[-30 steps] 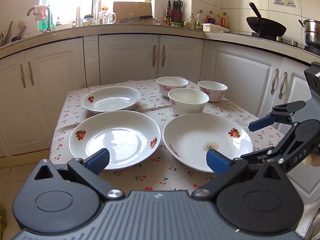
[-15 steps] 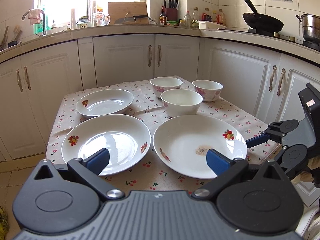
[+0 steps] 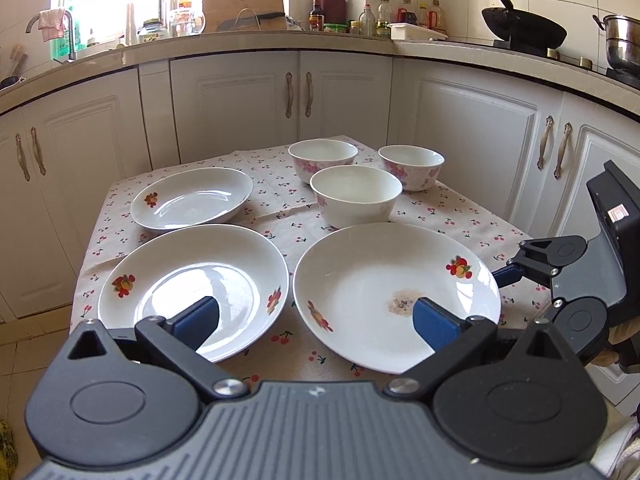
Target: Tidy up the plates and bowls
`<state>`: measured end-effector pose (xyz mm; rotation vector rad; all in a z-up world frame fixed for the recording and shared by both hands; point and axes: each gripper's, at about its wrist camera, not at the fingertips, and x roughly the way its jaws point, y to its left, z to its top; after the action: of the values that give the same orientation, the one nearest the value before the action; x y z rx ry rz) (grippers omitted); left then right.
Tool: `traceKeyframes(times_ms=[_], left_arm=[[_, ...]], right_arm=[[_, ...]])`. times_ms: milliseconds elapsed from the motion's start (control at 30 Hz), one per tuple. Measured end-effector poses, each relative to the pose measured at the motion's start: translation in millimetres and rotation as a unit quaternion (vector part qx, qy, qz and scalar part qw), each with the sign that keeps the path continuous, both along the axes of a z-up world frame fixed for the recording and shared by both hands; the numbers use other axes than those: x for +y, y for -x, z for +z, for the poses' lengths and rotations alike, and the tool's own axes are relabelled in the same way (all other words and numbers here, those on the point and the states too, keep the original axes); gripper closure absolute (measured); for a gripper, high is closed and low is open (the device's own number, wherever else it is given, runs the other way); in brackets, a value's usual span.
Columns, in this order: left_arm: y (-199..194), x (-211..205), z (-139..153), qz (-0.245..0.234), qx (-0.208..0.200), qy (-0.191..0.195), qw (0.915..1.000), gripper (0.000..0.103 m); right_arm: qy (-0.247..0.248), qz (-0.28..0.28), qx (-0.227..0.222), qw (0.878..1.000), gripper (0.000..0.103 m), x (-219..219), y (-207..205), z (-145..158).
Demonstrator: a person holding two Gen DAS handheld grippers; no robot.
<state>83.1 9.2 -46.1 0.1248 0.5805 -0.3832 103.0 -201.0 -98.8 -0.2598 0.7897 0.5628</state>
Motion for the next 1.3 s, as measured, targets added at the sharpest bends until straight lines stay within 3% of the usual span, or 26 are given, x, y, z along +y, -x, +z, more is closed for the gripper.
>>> traceKeyframes(times_ms=[233, 433, 733, 1300], left_arm=[[-25.0, -13.1, 2.6, -0.05, 0.026, -0.013, 0.9983, 0.001], [-51.1, -25.6, 0.7, -0.114, 0.063, -0.015, 0.9914, 0.001], [-94.3, -37.2, -1.0, -0.136, 0.09, -0.038, 0.9859, 0.001], [-146.5, -59.4, -16.7, -0.195, 0.165, -0.078, 0.9636, 0.001]], right_arm=[[-0.018, 0.0, -0.027, 0.999, 0.0, -4.9, 6.9, -4.4], [-0.029, 0.012, -0.041, 0.999, 0.0, -8.6, 6.7, -5.9], [-0.044, 0.014, -0.061, 0.997, 0.0, -13.3, 12.0, -9.5], [-0.053, 0.008, -0.079, 0.995, 0.0, -15.9, 15.4, -12.5]])
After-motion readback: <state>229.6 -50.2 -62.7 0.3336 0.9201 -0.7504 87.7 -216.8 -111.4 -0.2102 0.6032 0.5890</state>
